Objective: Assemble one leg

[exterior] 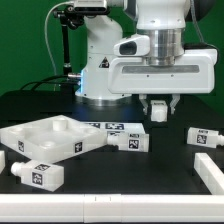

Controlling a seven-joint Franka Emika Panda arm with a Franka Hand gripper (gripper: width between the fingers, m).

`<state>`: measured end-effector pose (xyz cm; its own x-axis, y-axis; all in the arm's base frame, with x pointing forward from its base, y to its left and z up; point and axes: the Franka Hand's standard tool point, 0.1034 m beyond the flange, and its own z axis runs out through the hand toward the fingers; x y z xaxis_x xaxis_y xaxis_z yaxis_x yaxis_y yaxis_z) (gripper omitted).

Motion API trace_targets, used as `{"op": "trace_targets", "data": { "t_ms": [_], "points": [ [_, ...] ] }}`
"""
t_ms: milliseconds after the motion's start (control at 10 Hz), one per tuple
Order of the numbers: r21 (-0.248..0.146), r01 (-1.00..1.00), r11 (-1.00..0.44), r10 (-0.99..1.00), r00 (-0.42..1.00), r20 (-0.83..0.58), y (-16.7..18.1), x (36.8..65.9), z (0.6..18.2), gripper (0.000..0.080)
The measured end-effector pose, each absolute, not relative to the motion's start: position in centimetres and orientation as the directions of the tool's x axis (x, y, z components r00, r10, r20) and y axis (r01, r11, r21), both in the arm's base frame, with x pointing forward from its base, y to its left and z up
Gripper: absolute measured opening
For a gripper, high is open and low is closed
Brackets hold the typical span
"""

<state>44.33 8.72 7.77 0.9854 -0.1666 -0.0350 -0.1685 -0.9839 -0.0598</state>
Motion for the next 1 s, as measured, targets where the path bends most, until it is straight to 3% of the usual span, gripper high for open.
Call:
{"op": "trace_targets", "data": {
  "t_ms": [300,600,1000],
  "points": [
    [-0.051,-0.139,-0.989,-0.139,0.990,0.000,12.2,39.6,4.1,0.0285],
    [-0.041,-0.124,-0.991,-0.123,0.992,-0.012,12.7,38.7,1.1,0.0285],
    [-0.042,-0.115,-0.993,-0.115,0.993,-0.008,12.4,38.7,0.8,0.0285]
  ]
}}
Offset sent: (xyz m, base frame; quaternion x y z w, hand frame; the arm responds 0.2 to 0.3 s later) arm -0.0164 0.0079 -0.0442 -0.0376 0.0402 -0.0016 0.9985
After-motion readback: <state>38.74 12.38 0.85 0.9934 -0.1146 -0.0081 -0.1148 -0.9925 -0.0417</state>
